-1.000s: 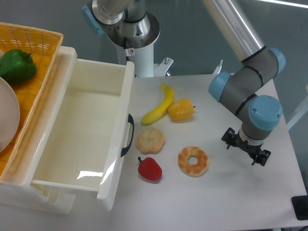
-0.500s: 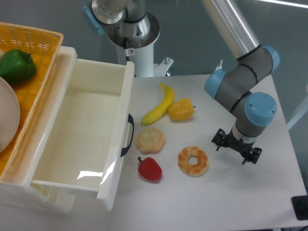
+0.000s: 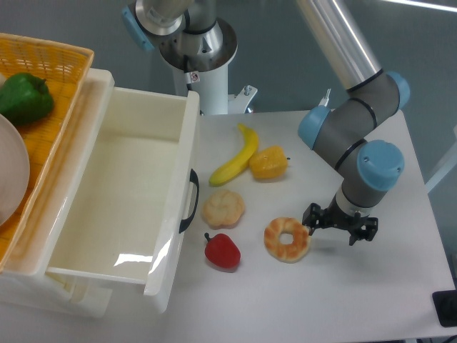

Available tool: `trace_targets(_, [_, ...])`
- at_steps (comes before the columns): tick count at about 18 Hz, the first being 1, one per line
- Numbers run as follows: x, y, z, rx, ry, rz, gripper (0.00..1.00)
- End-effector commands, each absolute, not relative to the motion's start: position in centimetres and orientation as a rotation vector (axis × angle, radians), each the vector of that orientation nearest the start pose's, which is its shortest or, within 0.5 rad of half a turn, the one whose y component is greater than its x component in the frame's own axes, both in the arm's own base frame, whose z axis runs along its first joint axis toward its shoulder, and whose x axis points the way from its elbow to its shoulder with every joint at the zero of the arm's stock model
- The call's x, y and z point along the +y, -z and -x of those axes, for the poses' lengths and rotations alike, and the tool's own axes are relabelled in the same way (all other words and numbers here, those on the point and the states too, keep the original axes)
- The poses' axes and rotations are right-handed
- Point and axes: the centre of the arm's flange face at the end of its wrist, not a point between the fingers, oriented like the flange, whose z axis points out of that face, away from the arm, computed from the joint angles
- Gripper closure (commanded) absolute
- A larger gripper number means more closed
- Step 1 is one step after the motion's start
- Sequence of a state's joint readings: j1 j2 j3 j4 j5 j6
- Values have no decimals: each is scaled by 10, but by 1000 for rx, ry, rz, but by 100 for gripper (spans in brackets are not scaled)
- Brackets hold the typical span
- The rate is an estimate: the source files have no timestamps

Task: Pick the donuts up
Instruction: 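Move the gripper over the glazed ring donut and lower toward it, then close the gripper on the ring donut's rim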

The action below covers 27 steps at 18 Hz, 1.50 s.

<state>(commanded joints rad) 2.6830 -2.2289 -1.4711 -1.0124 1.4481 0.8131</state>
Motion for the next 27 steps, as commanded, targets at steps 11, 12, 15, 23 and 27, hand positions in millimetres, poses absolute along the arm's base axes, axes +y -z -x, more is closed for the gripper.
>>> trace_targets(11, [445,-179,535,-448,153,3028,0])
trace_targets(12, [444,-179,535,-448,152,3029,5])
trace_targets(15, [444,-179,535,-446,151,3029,32])
trace_targets(23, [443,-181,538,-386,118,3051,88])
trace_targets(27, [440,-189,544,-280,95,3052,88])
